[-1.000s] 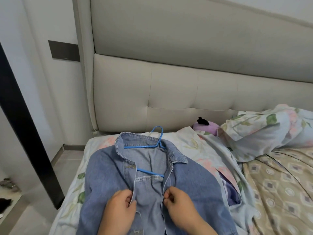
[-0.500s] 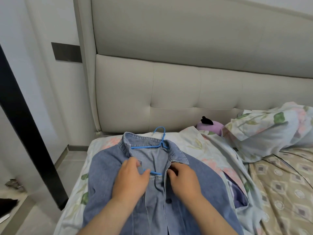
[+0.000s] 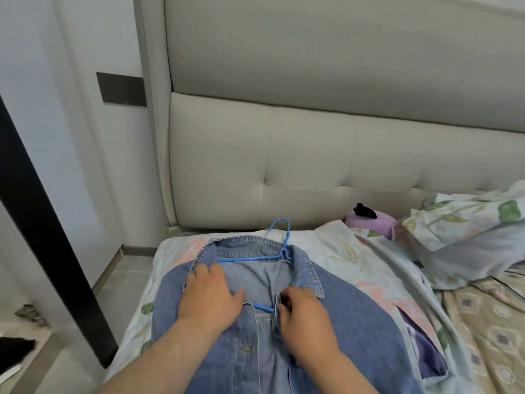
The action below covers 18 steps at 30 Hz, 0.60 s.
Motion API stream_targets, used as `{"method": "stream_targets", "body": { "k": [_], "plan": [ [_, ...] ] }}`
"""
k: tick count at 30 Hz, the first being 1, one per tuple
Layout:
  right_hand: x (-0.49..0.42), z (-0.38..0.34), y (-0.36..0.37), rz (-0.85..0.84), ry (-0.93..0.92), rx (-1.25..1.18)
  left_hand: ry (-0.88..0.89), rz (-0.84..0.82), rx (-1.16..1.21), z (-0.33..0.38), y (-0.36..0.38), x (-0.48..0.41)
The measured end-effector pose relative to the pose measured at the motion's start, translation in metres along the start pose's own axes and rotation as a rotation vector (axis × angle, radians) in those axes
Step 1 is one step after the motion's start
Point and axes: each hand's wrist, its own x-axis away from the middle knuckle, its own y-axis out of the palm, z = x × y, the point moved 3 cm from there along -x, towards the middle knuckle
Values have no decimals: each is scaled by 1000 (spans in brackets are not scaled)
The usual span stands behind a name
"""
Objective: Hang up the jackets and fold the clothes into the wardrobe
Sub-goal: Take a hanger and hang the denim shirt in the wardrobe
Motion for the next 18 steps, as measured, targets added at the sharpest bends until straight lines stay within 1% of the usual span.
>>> {"method": "stream_targets", "body": {
  "k": [1,4,8,12,14,15,17,18],
  "plan": [
    [1,0,2,4,24,-9,-47,15,15,-1,2,3],
    [0,1,7,-8,86,-22,-143,-37,43,5,-1,9],
    [-4,1,8,-55,133,-31,-128,-86,-16,20,-9,15],
    [-3,1,9,-74,169,-68,-168,-129,63,21,-11,24],
    [-1,2,4,-57,214,-176,-179,-77,143,18,-16,31],
    [1,2,1,-51,237,-234,-187,-14,181,14,-21,36],
    [3,2,-5,-47,272,-336,-186,174,185,8,-38,45],
    [4,1,-8,-46,296,-411,-151,272,164,7,-47,49]
  ]
}}
